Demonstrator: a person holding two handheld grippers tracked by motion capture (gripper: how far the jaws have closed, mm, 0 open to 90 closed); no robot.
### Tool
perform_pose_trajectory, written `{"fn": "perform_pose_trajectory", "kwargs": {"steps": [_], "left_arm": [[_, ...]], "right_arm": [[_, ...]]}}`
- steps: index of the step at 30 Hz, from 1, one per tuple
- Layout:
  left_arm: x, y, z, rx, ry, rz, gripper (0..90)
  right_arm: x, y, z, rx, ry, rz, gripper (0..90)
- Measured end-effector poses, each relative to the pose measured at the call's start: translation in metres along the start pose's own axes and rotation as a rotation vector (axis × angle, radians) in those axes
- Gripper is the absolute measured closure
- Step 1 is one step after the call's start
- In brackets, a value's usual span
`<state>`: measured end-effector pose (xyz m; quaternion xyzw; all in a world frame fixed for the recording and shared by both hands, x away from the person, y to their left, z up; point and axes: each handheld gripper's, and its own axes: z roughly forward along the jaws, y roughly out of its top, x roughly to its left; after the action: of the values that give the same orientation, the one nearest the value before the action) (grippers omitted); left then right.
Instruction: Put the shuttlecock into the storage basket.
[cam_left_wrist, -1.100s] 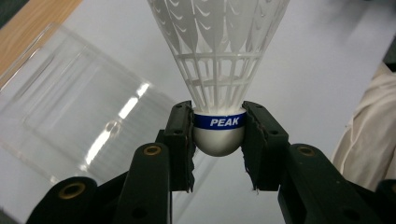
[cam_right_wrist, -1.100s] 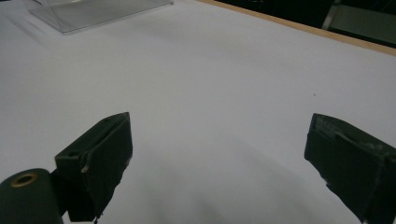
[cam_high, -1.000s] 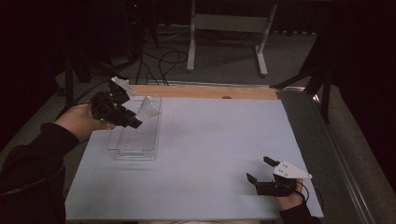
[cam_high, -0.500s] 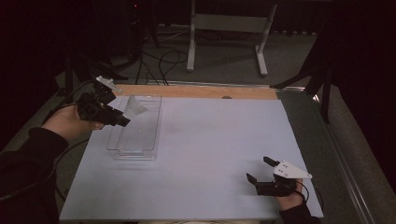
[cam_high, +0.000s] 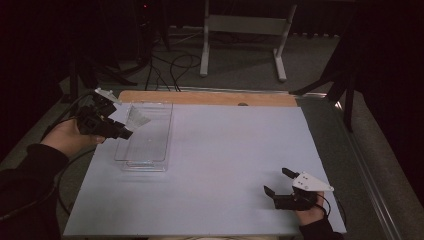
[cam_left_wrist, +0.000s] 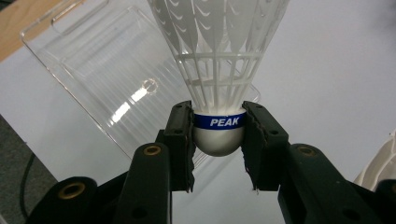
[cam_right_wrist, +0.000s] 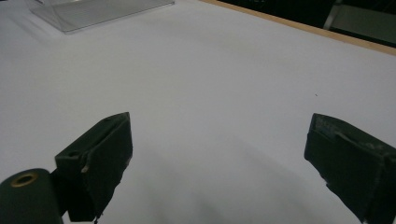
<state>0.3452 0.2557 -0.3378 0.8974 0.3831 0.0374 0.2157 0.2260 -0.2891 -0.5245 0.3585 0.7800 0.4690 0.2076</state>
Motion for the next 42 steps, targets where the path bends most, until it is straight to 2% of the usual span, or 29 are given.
{"fn": "perform_pose_trajectory", "kwargs": {"steps": [7, 10, 14, 25, 30, 34, 42], "left_arm": [[0.009, -0.010, 0.016, -0.009, -0.005, -0.040, 66.1], [0.010, -0.013, 0.024, -0.004, -0.002, -0.046, 66.0], [0.014, -0.018, 0.035, 0.002, -0.019, -0.057, 66.0], [0.026, -0.036, 0.062, 0.048, 0.025, -0.106, 66.0], [0.029, -0.043, 0.067, 0.070, 0.087, -0.118, 65.9], [0.031, -0.046, 0.071, 0.094, 0.097, -0.135, 65.9], [0.031, -0.051, 0.081, 0.141, 0.079, -0.123, 65.8]], "right_arm": [[0.001, 0.000, 0.000, 0.000, 0.001, -0.008, 8.0], [0.001, 0.000, 0.001, 0.002, 0.003, -0.006, 7.9], [0.001, 0.000, 0.001, 0.002, 0.005, -0.007, 7.9], [0.001, 0.000, 0.001, 0.004, 0.010, -0.008, 8.0], [0.001, 0.000, 0.002, 0.007, 0.012, -0.011, 8.0], [0.001, 0.000, 0.002, 0.010, 0.011, -0.012, 8.0], [0.001, 0.000, 0.002, 0.010, 0.014, -0.010, 8.0]]}}
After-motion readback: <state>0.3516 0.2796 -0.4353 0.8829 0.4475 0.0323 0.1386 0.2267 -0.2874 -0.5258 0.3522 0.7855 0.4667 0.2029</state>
